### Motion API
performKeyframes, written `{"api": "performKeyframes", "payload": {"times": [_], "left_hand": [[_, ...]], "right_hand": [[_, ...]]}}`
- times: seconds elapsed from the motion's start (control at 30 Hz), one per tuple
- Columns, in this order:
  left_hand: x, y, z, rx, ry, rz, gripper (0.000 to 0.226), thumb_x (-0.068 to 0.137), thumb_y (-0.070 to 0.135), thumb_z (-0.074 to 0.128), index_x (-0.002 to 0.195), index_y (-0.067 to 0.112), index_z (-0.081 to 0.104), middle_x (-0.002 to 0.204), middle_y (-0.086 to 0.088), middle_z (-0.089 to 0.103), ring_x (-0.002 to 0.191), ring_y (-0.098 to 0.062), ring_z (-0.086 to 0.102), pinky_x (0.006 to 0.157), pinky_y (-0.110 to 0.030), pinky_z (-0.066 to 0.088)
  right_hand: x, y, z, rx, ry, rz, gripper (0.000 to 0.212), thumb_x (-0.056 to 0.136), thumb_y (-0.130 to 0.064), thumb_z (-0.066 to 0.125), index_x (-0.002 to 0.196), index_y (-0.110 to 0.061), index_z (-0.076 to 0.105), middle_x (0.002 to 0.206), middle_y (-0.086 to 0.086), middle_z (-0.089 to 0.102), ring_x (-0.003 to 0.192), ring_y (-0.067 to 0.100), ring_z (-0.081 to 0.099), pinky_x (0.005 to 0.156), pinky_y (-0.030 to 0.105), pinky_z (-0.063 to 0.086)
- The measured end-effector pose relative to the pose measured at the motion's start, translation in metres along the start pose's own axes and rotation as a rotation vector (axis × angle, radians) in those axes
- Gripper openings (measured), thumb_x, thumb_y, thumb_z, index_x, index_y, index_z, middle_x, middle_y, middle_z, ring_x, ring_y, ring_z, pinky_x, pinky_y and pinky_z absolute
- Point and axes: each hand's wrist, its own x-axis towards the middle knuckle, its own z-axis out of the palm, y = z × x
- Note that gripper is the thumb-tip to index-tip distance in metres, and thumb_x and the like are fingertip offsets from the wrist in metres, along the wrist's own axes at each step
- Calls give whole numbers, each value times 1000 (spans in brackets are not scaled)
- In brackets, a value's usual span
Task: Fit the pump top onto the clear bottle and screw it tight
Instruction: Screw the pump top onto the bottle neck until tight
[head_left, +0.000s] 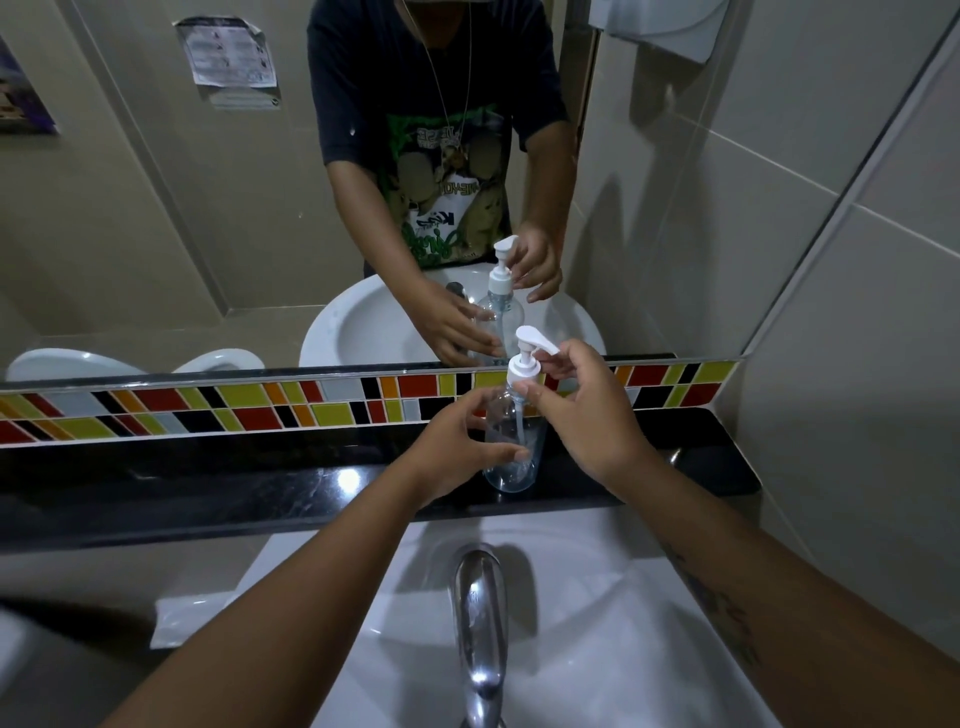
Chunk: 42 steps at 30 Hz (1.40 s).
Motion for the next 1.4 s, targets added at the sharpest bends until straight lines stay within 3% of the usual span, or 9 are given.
{"api": "performKeyframes", "payload": {"times": [0.1, 0.2, 0.4, 0.53, 0.8, 0.97, 1.13, 1.3, 1.4], "left_hand": [[1, 4, -4, 29, -34, -12, 72, 76, 20, 87, 138, 32, 53, 135, 1, 62, 127, -22, 55, 99, -51, 54], [-1, 4, -2, 20, -29, -15, 69, 77, 19, 87, 137, 31, 54, 131, 2, 63, 125, -21, 57, 98, -47, 55], [-7, -5, 12, -13, 114, 17, 69, 76, 17, 88, 135, 32, 55, 126, 8, 64, 118, -11, 58, 89, -34, 57], [-7, -6, 14, -51, 144, 9, 66, 75, 17, 89, 132, 31, 58, 123, 8, 64, 115, -12, 59, 83, -30, 57], [-6, -1, 5, -47, 68, -19, 65, 74, 19, 89, 130, 32, 58, 124, 6, 65, 118, -16, 59, 92, -41, 58], [-9, -1, 8, -48, 87, 2, 63, 75, 17, 88, 129, 26, 58, 124, 8, 63, 117, -15, 58, 85, -33, 57], [-8, 0, 8, -46, 84, -4, 70, 76, 15, 87, 136, 28, 54, 130, 4, 61, 119, -17, 58, 94, -42, 57], [-7, 0, 6, -49, 70, -5, 63, 76, 15, 87, 130, 26, 56, 124, 7, 63, 115, -14, 58, 89, -36, 57], [-7, -1, 7, -44, 78, 14, 62, 76, 15, 87, 129, 25, 57, 123, 6, 64, 112, -8, 58, 81, -26, 55]], "right_hand": [[5, -4, -10, -6, -168, -3, 47, 88, -23, 68, 131, -26, 50, 115, -20, 56, 106, -10, 50, 82, 7, 39], [7, -4, -15, -7, -258, 32, 36, 93, -27, 60, 129, -31, 56, 102, -31, 57, 91, -26, 48, 69, -1, 35], [5, -2, -3, 35, -100, 27, 21, 87, -23, 69, 108, -23, 63, 104, -13, 64, 95, -9, 56, 69, 4, 41], [9, -8, 5, 3, -54, 43, 24, 82, -20, 75, 101, -16, 59, 102, 1, 63, 90, 10, 59, 76, 24, 50], [13, -10, -16, 31, -357, 82, 28, 93, -28, 60, 120, -32, 61, 112, -18, 65, 101, -6, 56, 82, 18, 42], [11, -6, 0, 58, -134, 101, 23, 85, -24, 71, 107, -23, 63, 105, -8, 66, 95, 1, 58, 70, 15, 40], [11, -6, 9, 44, -23, 94, 42, 72, -29, 83, 102, -16, 56, 103, -1, 62, 92, 8, 59, 70, 21, 48], [12, 1, -12, 93, -309, 130, 47, 83, -32, 72, 127, -37, 55, 109, -34, 55, 97, -19, 47, 74, 8, 35], [12, 7, -15, 124, -349, 139, 44, 89, -28, 66, 131, -36, 53, 120, -23, 57, 105, -14, 48, 80, 11, 37]]}}
